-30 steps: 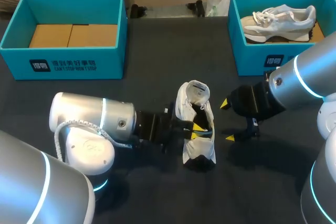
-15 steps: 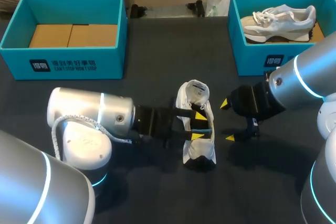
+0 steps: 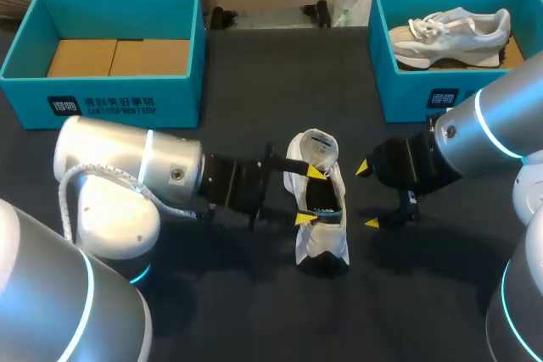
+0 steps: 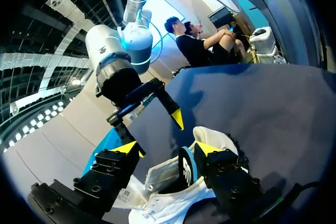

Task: Take the shoe out of the shoebox, open the shoe tongue, remove and reinsert the insole, then place the shoe into the shoebox

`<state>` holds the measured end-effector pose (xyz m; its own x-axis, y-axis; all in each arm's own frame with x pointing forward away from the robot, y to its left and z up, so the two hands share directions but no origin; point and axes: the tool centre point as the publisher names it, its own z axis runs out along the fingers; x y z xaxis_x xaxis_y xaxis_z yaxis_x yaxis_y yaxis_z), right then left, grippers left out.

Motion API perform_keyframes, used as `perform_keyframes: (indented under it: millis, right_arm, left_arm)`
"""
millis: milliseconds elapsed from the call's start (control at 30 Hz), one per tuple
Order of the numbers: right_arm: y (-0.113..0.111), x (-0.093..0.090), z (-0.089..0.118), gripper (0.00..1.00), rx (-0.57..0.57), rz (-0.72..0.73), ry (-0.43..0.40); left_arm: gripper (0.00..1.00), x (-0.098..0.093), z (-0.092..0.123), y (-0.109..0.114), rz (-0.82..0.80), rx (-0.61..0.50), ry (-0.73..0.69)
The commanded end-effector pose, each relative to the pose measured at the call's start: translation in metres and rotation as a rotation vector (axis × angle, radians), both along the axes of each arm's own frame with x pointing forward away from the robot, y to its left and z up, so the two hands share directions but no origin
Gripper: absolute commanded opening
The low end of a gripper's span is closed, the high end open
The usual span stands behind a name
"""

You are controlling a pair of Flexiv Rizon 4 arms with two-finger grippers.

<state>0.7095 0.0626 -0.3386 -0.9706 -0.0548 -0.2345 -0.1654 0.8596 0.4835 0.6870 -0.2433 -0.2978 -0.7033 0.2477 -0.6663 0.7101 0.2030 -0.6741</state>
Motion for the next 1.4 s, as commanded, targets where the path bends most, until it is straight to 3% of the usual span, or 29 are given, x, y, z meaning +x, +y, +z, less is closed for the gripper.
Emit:
perform_keyframes:
  millis: [33, 167, 200, 233, 300, 433, 600, 967, 1400]
  right_arm:
    - [0.0, 0.0, 0.0, 1.0, 0.001, 0.001, -0.001]
    - [0.0, 0.0, 0.0, 1.0, 0.001, 0.001, -0.001]
    - [0.0, 0.0, 0.0, 1.0, 0.001, 0.001, -0.001]
    - [0.0, 0.0, 0.0, 1.0, 0.001, 0.001, -0.001]
    - [0.0, 0.0, 0.0, 1.0, 0.001, 0.001, -0.001]
    - [0.0, 0.0, 0.0, 1.0, 0.001, 0.001, -0.001]
    - [-0.005, 0.001, 0.003, 1.0, -0.006, -0.005, 0.016]
    - [-0.032, 0.012, 0.031, 1.0, -0.056, -0.015, 0.04]
    - [-0.075, 0.025, 0.07, 1.0, -0.075, -0.046, 0.053]
  left_arm:
    - [0.75, 0.003, 0.013, 0.009, -0.041, 0.049, 0.016]
    - [0.85, 0.005, 0.02, 0.014, -0.112, 0.112, 0.033]
    - [0.93, 0.004, 0.02, 0.015, -0.152, 0.13, 0.037]
    - [0.88, 0.005, 0.021, 0.015, -0.162, 0.176, 0.034]
    - [0.89, 0.006, 0.022, 0.016, -0.191, 0.203, 0.037]
    - [1.0, 0.009, 0.024, 0.016, -0.269, 0.272, 0.029]
    - [1.0, 0.014, 0.027, 0.019, -0.364, 0.366, 0.061]
    - [1.0, 0.02, 0.034, 0.03, -0.54, 0.587, 0.073]
    - [1.0, 0.022, 0.036, 0.032, -0.553, 0.596, 0.099]
